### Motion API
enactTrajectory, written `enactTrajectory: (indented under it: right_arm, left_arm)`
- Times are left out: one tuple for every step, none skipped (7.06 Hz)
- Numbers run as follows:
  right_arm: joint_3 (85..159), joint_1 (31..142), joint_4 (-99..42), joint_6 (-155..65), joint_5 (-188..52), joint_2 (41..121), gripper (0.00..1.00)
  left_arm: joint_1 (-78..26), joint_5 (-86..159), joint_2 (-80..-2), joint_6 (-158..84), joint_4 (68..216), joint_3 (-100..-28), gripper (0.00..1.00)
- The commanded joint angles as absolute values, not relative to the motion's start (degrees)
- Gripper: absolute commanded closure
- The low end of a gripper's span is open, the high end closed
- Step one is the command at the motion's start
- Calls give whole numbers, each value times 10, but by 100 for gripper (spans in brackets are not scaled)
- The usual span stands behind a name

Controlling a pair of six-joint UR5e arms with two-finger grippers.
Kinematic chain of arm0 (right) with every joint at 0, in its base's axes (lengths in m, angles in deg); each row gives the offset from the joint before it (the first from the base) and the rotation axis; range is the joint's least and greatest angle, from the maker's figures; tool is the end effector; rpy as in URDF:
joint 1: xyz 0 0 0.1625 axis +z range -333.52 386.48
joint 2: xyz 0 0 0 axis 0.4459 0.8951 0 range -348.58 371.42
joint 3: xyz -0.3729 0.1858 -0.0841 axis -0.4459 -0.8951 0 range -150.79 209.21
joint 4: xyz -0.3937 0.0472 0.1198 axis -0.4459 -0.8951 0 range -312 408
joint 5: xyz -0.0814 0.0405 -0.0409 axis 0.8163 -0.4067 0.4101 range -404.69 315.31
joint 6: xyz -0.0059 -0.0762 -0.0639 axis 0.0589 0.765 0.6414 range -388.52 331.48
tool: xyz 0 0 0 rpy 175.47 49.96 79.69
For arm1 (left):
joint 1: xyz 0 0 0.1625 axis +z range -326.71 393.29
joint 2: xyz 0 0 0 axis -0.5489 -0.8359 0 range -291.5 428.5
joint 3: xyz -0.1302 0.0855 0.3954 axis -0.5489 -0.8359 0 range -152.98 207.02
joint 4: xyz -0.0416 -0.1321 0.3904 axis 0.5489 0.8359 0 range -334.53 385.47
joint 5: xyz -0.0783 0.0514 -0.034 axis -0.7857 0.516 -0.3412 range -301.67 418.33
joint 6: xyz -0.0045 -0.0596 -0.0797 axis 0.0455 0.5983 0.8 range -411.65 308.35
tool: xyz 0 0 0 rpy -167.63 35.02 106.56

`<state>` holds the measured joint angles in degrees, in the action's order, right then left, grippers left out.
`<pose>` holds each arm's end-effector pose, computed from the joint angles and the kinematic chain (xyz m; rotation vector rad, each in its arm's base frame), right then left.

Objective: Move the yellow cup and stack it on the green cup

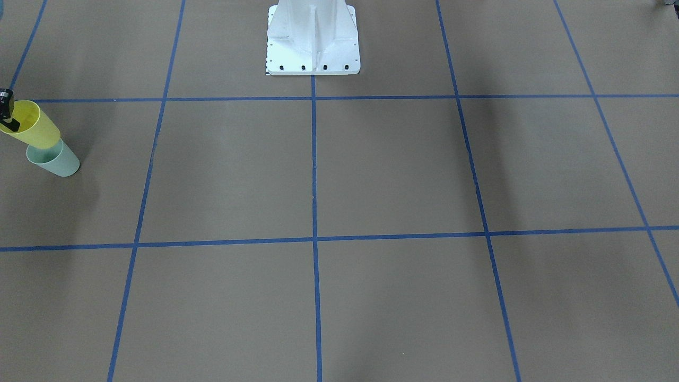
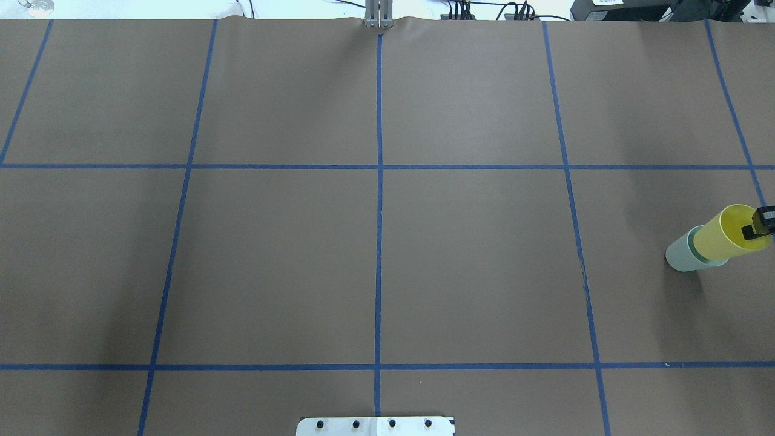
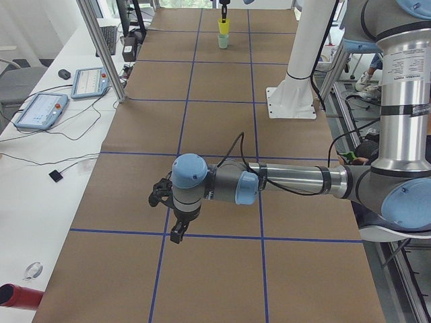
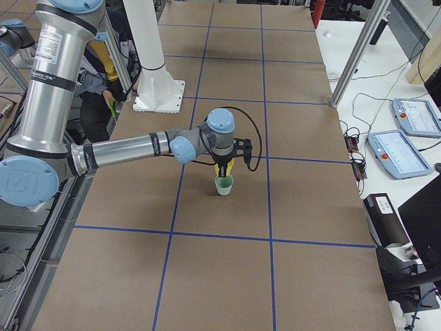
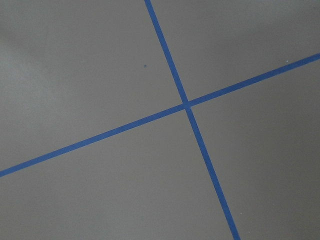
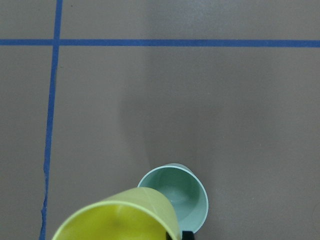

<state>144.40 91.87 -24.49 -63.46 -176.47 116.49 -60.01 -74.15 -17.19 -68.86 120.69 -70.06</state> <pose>-0.1050 -0.3900 0.5235 0.0446 -0.8480 -0.0065 -0.0929 -0.4641 0.6262 0.2636 0.7070 0.2829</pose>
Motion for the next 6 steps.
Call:
enactTrajectory:
  right_arm:
    - [1436,915,-244,-638,-1743,1164,100]
    - [1431,914,-243,-638,-1738,1164,100]
    - [1426,914,-239,-637,-1740,1164,100]
    - [1411,914,-219,-637,-1741,1164,100]
    - [1394,914,-199,-638,-1742,1161,100]
    - [1391,914,-196,-638,-1745,1160,100]
  left_arm:
    - [-600,-744,-170,-689,1207,-701,0]
    - [-600,-743,-168,-690,1209,-704,0]
    - [-600,-744,-167,-690,1211,-704,0]
    - [-600,-744,-167,-691,1211,-704,0]
    - [-599,-743,-167,-691,1211,-704,0]
    - [-599,-743,-167,-691,1211,-704,0]
